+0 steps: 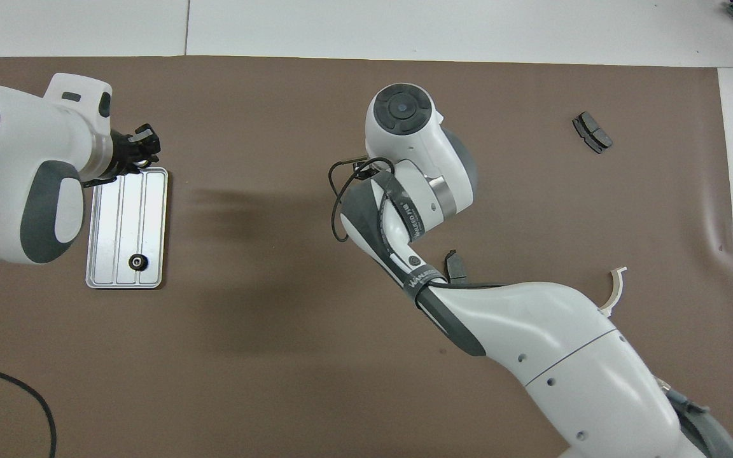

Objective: Place bearing gear from tray to pile

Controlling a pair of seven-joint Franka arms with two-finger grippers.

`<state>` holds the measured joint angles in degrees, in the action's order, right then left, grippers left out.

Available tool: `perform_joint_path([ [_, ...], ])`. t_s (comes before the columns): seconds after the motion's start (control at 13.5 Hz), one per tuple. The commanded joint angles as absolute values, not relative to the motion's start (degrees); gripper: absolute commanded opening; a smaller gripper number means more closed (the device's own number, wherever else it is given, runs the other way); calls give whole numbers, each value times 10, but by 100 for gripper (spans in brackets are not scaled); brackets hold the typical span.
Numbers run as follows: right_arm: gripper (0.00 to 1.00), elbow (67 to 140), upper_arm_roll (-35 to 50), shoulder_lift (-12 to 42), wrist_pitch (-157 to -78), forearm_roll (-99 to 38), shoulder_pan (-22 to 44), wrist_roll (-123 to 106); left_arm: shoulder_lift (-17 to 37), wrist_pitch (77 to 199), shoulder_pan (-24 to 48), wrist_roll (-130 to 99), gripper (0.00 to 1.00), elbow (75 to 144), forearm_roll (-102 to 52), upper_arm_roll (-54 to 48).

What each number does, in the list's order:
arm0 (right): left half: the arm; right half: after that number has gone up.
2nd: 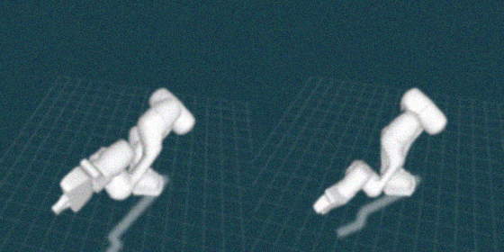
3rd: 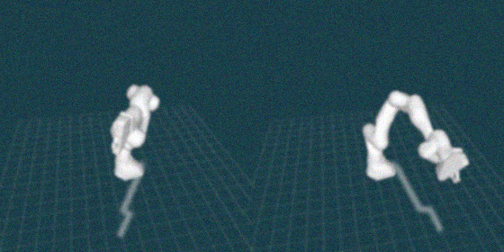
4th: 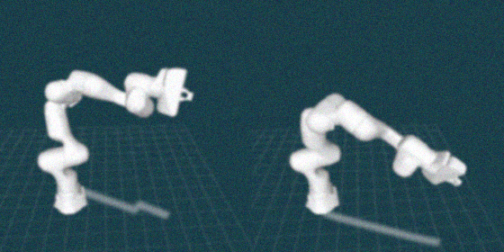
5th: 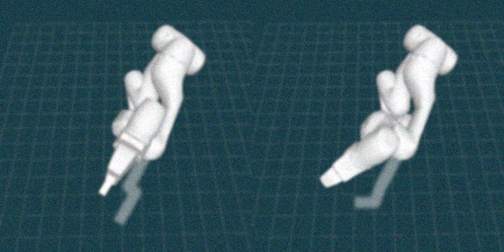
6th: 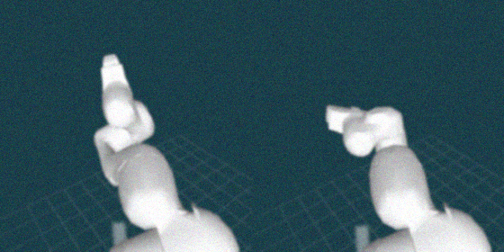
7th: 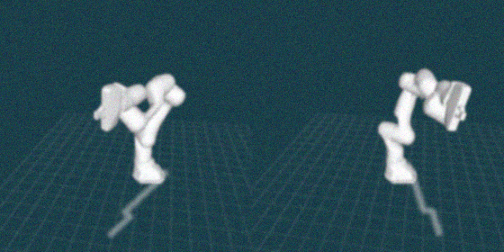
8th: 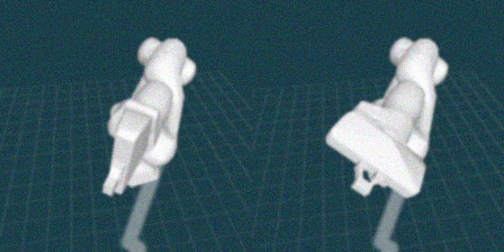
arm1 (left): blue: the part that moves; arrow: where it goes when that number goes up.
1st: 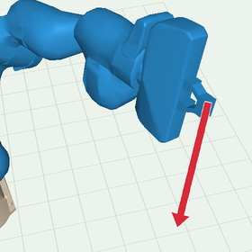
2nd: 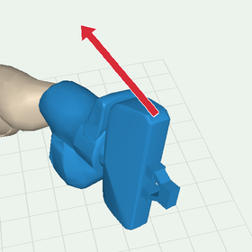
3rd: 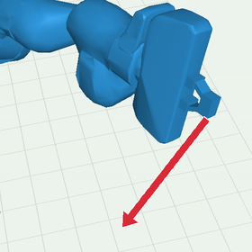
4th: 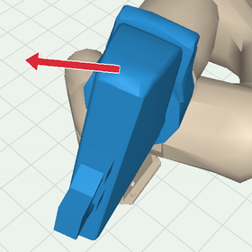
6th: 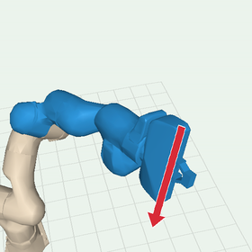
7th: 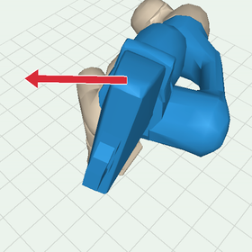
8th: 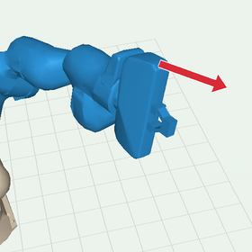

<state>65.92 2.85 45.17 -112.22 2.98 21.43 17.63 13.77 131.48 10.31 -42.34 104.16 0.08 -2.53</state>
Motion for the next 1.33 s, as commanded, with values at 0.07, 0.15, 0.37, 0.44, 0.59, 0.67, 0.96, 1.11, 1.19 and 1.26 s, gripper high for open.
perform_joint_path([
  [0.07, 0, 666, 69, 433, -1093, -4, 100, 58, 231, 1347, 202, -530, 0, 958, -19, -16],
  [0.15, 0, 672, 67, 430, -1086, 1, 84, 28, 268, 1343, 237, -576, 0, 917, -18, -14],
  [0.37, 0, 711, 65, 415, -1091, 11, 27, -36, 301, 1356, 270, -616, 0, 897, -24, -17],
  [0.44, 0, 720, 64, 412, -1092, 11, 13, -59, 311, 1380, 280, -616, 0, 898, -30, -18],
  [0.59, 0, 747, 63, 400, -1099, 19, -17, -88, 312, 1427, 301, -616, 0, 917, -33, -18],
  [0.67, 0, 764, 63, 392, -1111, 37, -26, -91, 313, 1434, 302, -616, 0, 920, -34, -18],
  [0.96, 0, 856, 62, 345, -1148, 80, -45, -81, 324, 1485, 324, -637, 5, 960, -38, -17],
  [1.11, 0, 899, 62, 315, -1149, 80, -50, -79, 328, 1491, 326, -650, 19, 959, -38, -17],
  [1.19, 0, 920, 62, 301, -1150, 80, -51, -73, 329, 1492, 327, -655, 37, 961, -38, -18],
  [1.26, 0, 938, 62, 289, -1156, 80, -52, -72, 329, 1495, 330, -658, 46, 962, -38, -18],
])
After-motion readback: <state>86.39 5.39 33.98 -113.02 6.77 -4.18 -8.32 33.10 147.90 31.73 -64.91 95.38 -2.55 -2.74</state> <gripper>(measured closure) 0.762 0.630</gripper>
